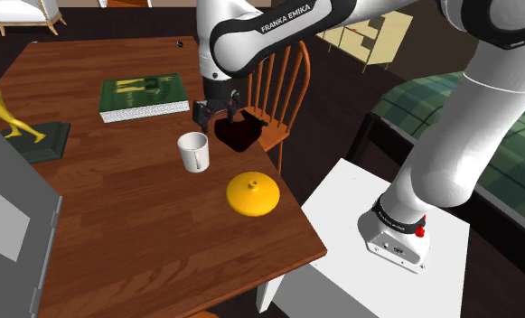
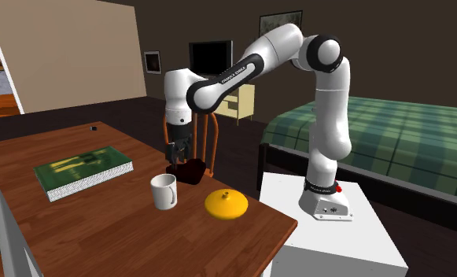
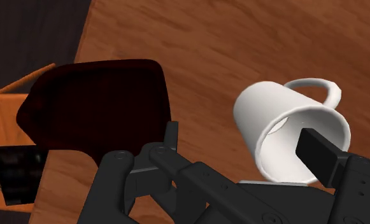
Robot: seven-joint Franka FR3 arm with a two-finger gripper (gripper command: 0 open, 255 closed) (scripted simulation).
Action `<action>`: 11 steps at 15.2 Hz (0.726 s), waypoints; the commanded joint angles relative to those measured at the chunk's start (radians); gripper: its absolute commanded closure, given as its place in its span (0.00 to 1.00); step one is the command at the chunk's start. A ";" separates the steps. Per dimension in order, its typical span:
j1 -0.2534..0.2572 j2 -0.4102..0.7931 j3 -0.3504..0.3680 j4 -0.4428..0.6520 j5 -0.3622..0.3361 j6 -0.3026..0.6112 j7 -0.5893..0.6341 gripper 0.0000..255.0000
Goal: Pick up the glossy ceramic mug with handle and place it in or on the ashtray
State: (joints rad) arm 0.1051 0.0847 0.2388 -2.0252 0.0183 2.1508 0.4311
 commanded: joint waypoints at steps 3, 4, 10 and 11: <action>0.028 0.148 0.011 0.129 -0.032 0.010 0.058 0.00; 0.029 0.154 0.010 0.124 -0.034 0.021 0.059 0.00; 0.035 0.195 0.007 0.095 -0.046 0.091 0.067 0.00; 0.035 0.199 0.006 0.092 -0.047 0.097 0.068 0.00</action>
State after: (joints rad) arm 0.1394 0.2777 0.2457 -1.9302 -0.0269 2.2387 0.4978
